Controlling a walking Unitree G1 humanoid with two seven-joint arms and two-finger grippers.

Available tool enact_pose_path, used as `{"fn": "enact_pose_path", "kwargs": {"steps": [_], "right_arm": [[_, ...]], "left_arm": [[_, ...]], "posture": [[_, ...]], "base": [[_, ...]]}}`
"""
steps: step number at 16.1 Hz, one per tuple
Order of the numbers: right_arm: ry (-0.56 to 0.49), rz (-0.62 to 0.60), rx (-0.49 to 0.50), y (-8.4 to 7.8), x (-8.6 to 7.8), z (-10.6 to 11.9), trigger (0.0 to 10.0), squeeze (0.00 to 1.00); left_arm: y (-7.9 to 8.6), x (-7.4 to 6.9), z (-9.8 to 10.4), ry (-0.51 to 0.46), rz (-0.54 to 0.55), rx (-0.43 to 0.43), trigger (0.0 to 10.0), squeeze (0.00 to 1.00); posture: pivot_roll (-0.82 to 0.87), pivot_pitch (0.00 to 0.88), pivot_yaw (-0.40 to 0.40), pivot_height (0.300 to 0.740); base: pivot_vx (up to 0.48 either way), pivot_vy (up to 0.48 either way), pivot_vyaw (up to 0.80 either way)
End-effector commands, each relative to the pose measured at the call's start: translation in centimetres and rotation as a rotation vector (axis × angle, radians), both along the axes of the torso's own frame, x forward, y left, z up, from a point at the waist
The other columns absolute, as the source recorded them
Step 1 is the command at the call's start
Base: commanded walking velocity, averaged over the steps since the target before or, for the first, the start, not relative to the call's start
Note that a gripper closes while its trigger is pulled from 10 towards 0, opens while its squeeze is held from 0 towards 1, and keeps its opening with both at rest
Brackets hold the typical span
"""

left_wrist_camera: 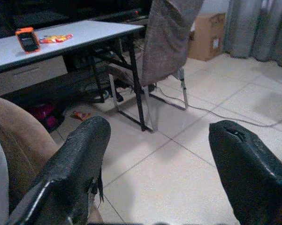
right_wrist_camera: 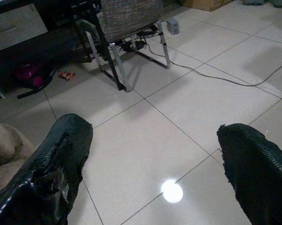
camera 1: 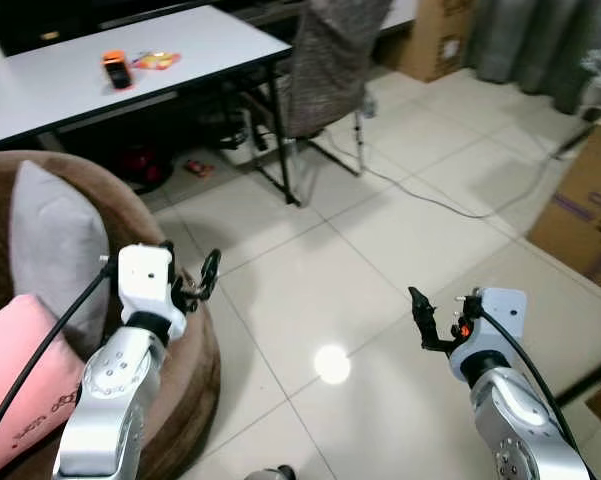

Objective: Move the pillow to the sofa from floor

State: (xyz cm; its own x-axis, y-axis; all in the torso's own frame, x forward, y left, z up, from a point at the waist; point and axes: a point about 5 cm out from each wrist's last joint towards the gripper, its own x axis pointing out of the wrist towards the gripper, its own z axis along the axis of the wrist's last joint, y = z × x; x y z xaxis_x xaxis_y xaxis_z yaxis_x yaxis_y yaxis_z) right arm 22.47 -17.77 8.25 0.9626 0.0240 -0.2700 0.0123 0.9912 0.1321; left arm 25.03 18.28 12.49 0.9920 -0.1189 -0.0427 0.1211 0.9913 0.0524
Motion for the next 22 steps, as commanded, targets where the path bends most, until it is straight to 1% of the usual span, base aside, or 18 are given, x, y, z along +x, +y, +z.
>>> {"fn": "enact_pose_path", "kwargs": {"steps": [1, 2, 4, 5, 6, 7, 8, 9, 10, 11, 12, 13, 14, 17, 20, 22], "right_arm": [[-0.016, 0.017, 0.026, 0.4, 0.4, 0.0, 10.0, 1.00], [-0.012, 0.022, 0.025, 0.5, 0.7, -0.3, 10.0, 1.00], [-0.009, 0.028, 0.029, 0.9, 1.3, -0.5, 10.0, 1.00], [-0.016, 0.018, 0.030, 1.0, 1.6, -0.3, 10.0, 1.00], [-0.019, 0.004, 0.035, 0.8, 1.6, -0.2, 10.0, 1.00], [-0.021, -0.001, 0.035, 0.7, 1.5, -0.2, 10.0, 1.00], [-0.020, -0.001, 0.031, 0.6, 1.4, -0.2, 10.0, 1.00], [-0.017, 0.000, 0.027, 0.4, 1.1, -0.3, 10.0, 1.00], [-0.014, -0.001, 0.026, 0.3, 0.8, -0.4, 10.0, 1.00], [-0.010, -0.001, 0.028, 0.2, 0.6, -0.5, 10.0, 1.00], [-0.005, -0.001, 0.029, 0.2, 0.4, -0.6, 10.0, 1.00], [-0.003, -0.001, 0.030, 0.2, 0.3, -0.6, 10.0, 1.00], [0.002, 0.001, 0.030, 0.2, 0.0, -0.6, 10.0, 1.00], [0.009, 0.016, 0.031, 0.2, 0.0, -0.6, 10.0, 1.00], [0.011, 0.021, 0.037, 0.3, 0.4, -0.7, 10.0, 1.00], [0.005, 0.025, 0.044, 0.5, 0.8, -0.7, 10.0, 1.00]], "left_arm": [[0.0, -0.1, -0.4, -0.004, -0.001, 0.064, 10.0, 1.00], [-0.2, -0.4, -0.8, 0.015, -0.007, 0.082, 10.0, 1.00], [0.3, -1.0, -1.4, 0.055, 0.002, 0.067, 10.0, 1.00], [1.1, -0.9, -2.0, 0.100, 0.044, 0.040, 10.0, 1.00], [1.2, -0.8, -2.2, 0.105, 0.044, 0.051, 10.0, 1.00], [1.2, -0.7, -2.3, 0.109, 0.036, 0.056, 10.0, 0.91], [1.2, -0.7, -2.3, 0.112, 0.030, 0.056, 10.0, 0.91], [1.1, -0.8, -2.4, 0.103, 0.044, 0.069, 10.0, 0.37], [0.8, -0.8, -2.4, 0.062, 0.054, 0.104, 10.0, 0.28], [0.6, -0.8, -2.2, 0.028, 0.060, 0.106, 10.0, 0.29], [0.3, -0.8, -1.8, 0.003, 0.069, 0.083, 10.0, 0.29], [0.1, -0.8, -1.9, 0.013, 0.055, 0.071, 10.0, 0.30], [-0.4, -1.4, -2.2, 0.033, 0.000, 0.082, 10.0, 0.28], [0.6, -1.8, -2.9, 0.070, 0.101, 0.069, 10.0, 0.29], [1.3, -2.0, -3.0, 0.079, 0.136, 0.064, 10.0, 0.29], [1.5, -1.8, -2.8, 0.074, 0.147, 0.069, 10.0, 0.29]], "posture": [[-0.08, 0.000, 0.055, 0.740], [-0.06, 0.000, 0.042, 0.740], [-0.06, 0.000, 0.051, 0.740], [-0.07, 0.000, 0.049, 0.740], [-0.07, 0.000, 0.050, 0.740], [-0.08, 0.000, 0.052, 0.740], [-0.09, 0.000, 0.052, 0.740], [-0.10, 0.000, 0.054, 0.740], [-0.10, 0.000, 0.056, 0.740], [-0.10, 0.000, 0.059, 0.740], [-0.11, 0.005, 0.062, 0.740], [-0.11, 0.007, 0.061, 0.740], [-0.12, 0.012, 0.055, 0.740], [-0.11, 0.017, 0.038, 0.740], [-0.09, 0.009, 0.028, 0.740], [-0.09, 0.005, 0.029, 0.740]], "base": [[0.000, 0.000, 0.80], [0.000, 0.000, 0.80], [0.000, 0.000, 0.80], [0.000, 0.000, 0.80], [0.000, 0.000, 0.80], [0.000, 0.000, 0.80], [0.000, 0.000, 0.80], [0.000, 0.000, 0.80], [0.000, 0.000, 0.80], [0.000, 0.000, 0.80], [0.000, 0.000, 0.80], [0.000, 0.000, 0.80], [0.000, 0.000, 0.80], [0.000, 0.000, 0.80], [0.000, 0.000, 0.80], [0.000, 0.000, 0.80]]}}
